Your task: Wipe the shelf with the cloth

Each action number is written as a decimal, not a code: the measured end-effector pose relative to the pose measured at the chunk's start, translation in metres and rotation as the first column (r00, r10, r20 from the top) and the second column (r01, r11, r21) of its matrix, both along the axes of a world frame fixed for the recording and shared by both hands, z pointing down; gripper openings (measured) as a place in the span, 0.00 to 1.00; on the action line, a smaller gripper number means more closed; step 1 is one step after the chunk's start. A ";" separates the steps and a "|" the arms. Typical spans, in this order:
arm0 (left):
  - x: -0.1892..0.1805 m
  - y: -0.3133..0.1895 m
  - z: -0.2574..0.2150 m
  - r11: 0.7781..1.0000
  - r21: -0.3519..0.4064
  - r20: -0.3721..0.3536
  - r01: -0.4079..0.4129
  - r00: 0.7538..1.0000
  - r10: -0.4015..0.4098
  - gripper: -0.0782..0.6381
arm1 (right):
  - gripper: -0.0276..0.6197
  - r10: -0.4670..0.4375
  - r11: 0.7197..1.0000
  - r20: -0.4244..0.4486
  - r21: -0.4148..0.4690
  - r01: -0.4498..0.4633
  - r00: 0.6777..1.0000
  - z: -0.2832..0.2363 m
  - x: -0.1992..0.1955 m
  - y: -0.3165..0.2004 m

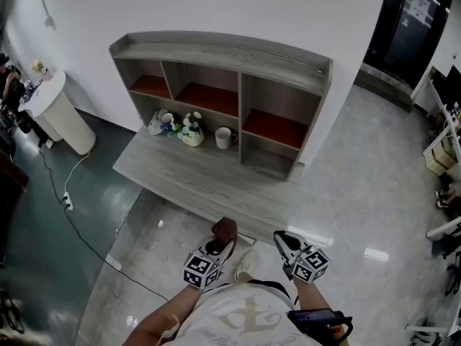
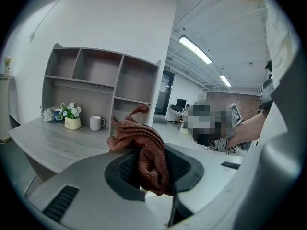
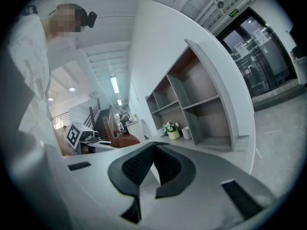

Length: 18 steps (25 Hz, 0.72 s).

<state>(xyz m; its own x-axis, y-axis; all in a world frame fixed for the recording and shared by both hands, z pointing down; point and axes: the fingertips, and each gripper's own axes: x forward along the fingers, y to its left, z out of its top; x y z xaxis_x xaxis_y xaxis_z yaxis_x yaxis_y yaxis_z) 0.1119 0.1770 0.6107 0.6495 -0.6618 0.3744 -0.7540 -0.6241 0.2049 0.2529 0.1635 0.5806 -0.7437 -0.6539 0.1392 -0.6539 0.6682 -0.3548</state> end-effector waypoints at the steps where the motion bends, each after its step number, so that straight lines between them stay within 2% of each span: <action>1: -0.001 -0.008 0.000 1.000 0.000 0.000 0.002 1.000 -0.002 0.25 | 0.05 0.004 1.000 0.002 0.002 -0.004 1.000 0.000 0.001 -0.007; 13: 0.015 -0.087 0.002 0.999 -0.015 0.001 -0.040 0.999 0.040 0.25 | 0.05 0.049 0.999 0.012 -0.003 -0.049 0.999 0.005 0.015 -0.079; 18: 0.026 -0.122 -0.002 0.999 -0.027 -0.034 -0.040 0.999 0.039 0.25 | 0.05 0.067 0.998 0.018 -0.004 -0.067 0.998 0.004 0.025 -0.106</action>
